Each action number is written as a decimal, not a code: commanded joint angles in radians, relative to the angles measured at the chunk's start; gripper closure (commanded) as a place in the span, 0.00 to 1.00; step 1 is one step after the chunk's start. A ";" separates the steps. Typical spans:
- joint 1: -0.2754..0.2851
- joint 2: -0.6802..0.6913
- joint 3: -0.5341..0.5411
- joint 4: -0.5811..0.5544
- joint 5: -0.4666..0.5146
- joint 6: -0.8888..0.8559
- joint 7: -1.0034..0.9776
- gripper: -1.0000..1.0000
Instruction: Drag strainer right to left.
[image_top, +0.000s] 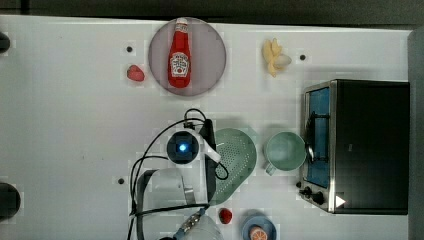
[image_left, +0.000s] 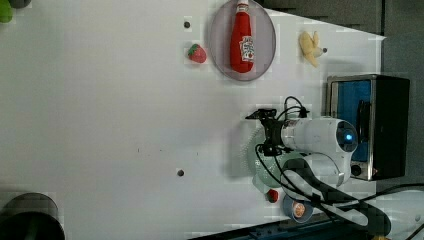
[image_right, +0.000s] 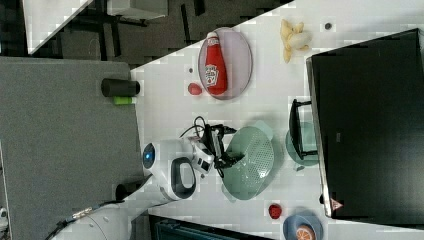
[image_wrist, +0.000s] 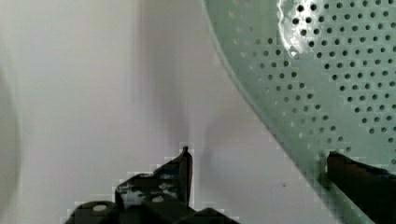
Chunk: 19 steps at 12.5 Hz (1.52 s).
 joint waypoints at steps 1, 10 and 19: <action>0.043 -0.028 0.026 0.018 0.019 -0.023 0.114 0.00; 0.189 0.029 0.043 0.152 0.020 -0.153 0.347 0.00; 0.311 0.145 0.078 0.339 0.056 -0.213 0.477 0.00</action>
